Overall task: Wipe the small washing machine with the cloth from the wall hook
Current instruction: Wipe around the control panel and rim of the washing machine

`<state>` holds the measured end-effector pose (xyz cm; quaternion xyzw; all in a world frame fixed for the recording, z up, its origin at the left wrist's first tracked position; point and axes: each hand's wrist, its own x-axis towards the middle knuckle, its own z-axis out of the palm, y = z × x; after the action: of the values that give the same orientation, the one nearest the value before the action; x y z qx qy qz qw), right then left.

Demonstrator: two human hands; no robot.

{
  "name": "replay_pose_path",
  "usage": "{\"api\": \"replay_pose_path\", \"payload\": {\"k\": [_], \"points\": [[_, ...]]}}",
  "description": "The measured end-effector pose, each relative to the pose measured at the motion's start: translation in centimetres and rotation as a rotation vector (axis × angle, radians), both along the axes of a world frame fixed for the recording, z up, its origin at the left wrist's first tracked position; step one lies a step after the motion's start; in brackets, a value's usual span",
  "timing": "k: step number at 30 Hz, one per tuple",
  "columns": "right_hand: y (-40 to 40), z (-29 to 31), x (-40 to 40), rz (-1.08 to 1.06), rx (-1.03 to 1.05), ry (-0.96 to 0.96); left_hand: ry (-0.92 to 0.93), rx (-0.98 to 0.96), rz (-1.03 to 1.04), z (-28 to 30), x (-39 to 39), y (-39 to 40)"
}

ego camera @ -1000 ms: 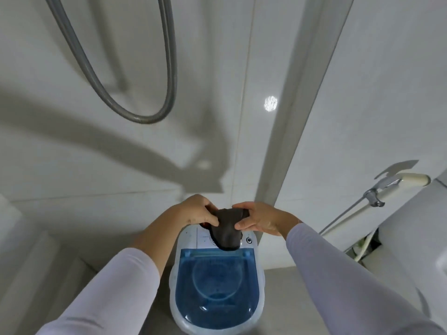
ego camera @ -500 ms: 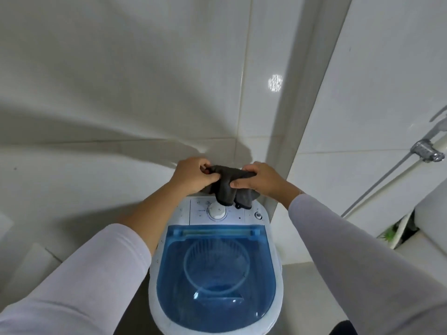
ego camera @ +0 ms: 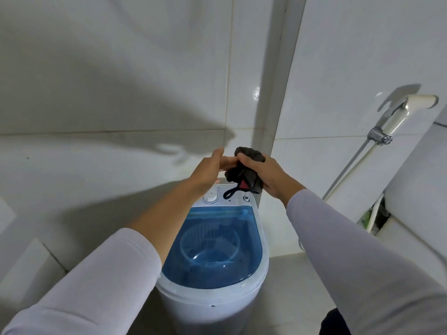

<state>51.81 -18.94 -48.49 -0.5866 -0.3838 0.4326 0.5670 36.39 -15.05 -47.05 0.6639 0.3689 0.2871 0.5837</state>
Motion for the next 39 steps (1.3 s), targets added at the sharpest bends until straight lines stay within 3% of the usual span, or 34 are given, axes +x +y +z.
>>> {"api": "replay_pose_path", "payload": {"k": [3,5,8,12,16,24,39], "points": [[-0.8,0.1,0.7,-0.023,0.001,0.046,-0.046,-0.031,-0.053,-0.2,-0.3,-0.8],[-1.0,-0.2,1.1,-0.074,-0.012,-0.056,-0.026,-0.038,0.0,-0.7,-0.4,-0.9],[-0.9,-0.8,1.3,-0.142,-0.049,-0.327,0.302,0.198,0.099,-2.6,-1.2,-0.7],[-0.4,-2.4,1.4,-0.157,-0.127,-0.729,0.857,0.44,-0.048,-6.4,-2.5,-0.2],[1.1,-4.4,1.8,-0.162,-0.161,-0.941,1.099,0.489,-0.116,-8.4,-1.7,0.3],[4.9,-6.1,1.8,-0.082,-0.223,-1.128,1.259,0.64,-0.082,-9.2,0.1,0.0],[4.8,-7.1,1.5,0.158,-0.198,-1.353,1.252,0.66,-0.079,-9.5,0.3,-0.1]]}}
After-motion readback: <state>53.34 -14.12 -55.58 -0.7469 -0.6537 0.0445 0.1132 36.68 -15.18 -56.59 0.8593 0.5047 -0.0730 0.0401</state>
